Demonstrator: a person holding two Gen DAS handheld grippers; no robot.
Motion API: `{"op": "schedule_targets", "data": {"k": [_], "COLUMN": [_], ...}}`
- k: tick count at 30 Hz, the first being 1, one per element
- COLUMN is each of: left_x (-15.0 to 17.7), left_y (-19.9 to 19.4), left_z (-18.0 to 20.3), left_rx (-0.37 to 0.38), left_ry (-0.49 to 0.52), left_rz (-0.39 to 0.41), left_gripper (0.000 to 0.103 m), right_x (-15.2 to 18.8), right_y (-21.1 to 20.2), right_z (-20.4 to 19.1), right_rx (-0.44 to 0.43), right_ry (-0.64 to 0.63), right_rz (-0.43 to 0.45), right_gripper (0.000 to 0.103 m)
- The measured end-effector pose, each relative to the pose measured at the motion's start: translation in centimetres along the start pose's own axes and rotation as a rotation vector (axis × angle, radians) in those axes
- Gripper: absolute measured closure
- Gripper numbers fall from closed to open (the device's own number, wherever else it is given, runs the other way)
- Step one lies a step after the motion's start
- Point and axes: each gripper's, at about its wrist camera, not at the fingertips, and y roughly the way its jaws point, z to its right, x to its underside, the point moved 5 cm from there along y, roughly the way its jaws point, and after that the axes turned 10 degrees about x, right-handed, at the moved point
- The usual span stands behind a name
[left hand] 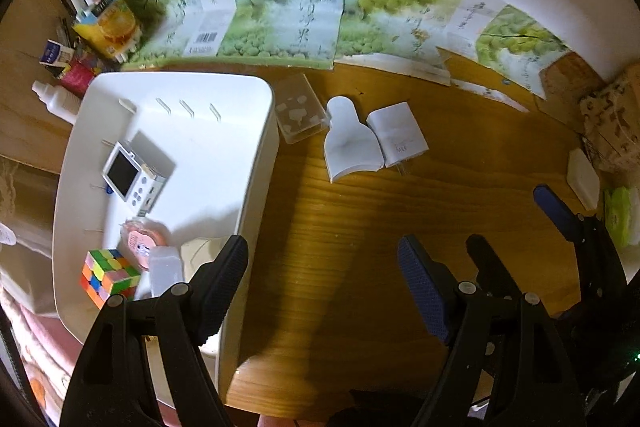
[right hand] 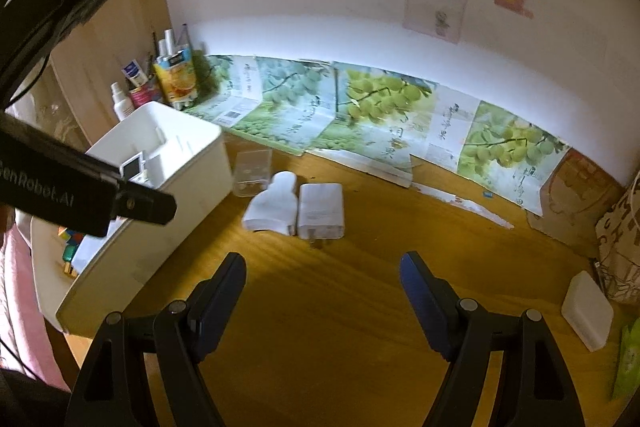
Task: Organize rigid objects
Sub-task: 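Withdraw both tools from the tray toward the white device and white charger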
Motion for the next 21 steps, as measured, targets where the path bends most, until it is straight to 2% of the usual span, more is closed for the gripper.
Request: {"op": "schedule_targets", "data": {"k": [4, 10, 15, 21], "left_x": [-1.2, -3.1, -4.3, -5.3], "left_y": [1.5, 3.0, 4.2, 5.4], "left_z": [0.1, 0.0, -0.6, -1.5], "left_rx": [-0.004, 0.013, -0.005, -0.029], "left_ry": [-0.067, -0.156, -0.222, -0.282], "left_rz": [-0.047, -0.077, -0.103, -0.12], "left_gripper": [0.023, 0.023, 0.023, 0.023], "right_x": [-0.6, -1.2, -1.1, -1.1], "right_y": [2.1, 5.9, 8.4, 10.0], "right_z": [1.7, 3.7, 3.9, 2.6], "right_rx": [-0.02, -0.082, -0.119, -0.153], "right_ry": [0.025, 0.111, 0.143, 0.109], "right_rz": [-0.025, -0.085, -0.129, -0.132], "right_gripper": [0.023, 0.023, 0.023, 0.023]}}
